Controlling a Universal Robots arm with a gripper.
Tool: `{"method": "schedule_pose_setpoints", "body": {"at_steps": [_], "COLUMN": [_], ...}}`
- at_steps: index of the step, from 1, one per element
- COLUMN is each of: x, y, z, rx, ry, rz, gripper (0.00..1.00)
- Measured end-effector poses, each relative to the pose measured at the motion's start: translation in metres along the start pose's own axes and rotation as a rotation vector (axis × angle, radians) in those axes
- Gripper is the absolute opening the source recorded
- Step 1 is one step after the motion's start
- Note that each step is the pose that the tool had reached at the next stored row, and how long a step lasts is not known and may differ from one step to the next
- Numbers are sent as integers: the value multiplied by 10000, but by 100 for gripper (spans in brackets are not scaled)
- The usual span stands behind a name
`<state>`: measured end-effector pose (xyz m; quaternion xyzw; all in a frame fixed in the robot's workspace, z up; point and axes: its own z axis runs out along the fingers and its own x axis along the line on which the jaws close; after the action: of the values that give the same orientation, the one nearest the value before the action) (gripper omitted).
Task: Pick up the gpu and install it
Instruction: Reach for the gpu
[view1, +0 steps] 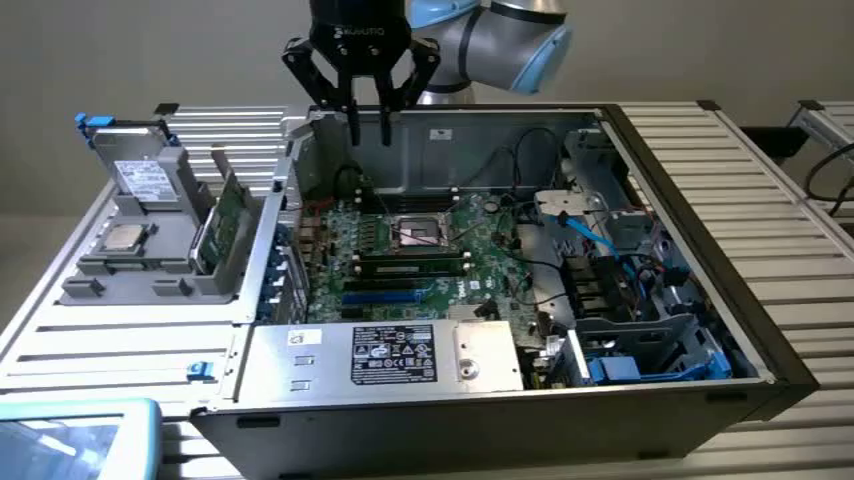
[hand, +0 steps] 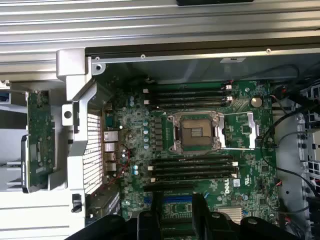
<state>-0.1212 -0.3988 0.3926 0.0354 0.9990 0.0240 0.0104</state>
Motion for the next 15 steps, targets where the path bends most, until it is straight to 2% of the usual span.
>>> {"method": "schedule_pose_setpoints", "body": {"at_steps": [13, 15], "x": [0, 32], "y": [0, -2], "z": [0, -1], "rx": [-1, 1], "ry": [-1, 0], "rz": [0, 0], "gripper": [38, 38]}}
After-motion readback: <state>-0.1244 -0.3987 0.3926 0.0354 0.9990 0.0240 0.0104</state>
